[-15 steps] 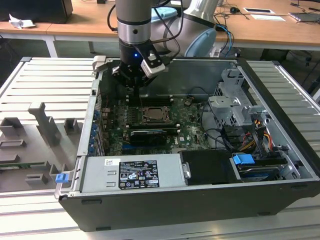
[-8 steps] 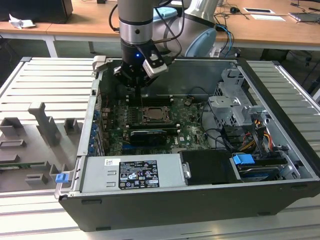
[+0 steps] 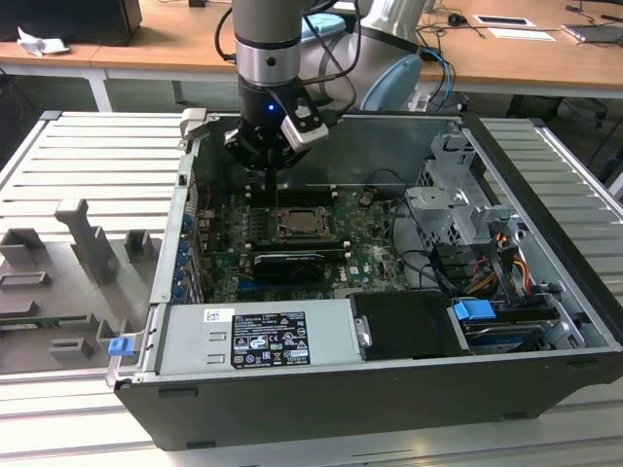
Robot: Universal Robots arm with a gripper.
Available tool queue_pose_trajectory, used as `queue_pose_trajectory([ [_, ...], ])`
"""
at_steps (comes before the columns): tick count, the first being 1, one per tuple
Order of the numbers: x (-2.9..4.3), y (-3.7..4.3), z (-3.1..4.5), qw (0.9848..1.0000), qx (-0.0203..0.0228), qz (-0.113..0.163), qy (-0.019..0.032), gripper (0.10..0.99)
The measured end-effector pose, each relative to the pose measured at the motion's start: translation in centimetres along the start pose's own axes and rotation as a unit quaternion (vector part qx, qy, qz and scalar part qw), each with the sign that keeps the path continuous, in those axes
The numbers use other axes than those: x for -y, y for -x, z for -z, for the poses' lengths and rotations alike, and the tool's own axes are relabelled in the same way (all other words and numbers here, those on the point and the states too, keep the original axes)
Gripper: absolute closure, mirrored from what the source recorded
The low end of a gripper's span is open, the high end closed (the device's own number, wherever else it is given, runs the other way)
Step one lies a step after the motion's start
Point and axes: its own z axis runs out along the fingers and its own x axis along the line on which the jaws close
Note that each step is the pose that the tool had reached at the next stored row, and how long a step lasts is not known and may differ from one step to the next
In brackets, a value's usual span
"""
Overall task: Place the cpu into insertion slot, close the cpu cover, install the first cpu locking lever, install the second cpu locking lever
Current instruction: 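Install the first cpu locking lever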
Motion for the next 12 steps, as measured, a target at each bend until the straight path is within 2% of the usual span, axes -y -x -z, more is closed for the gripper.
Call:
queue_pose_trajectory([
  [12,0.10,1.85,-0.11,1.0000,0.0000,0.000,-0.0001,0.980],
])
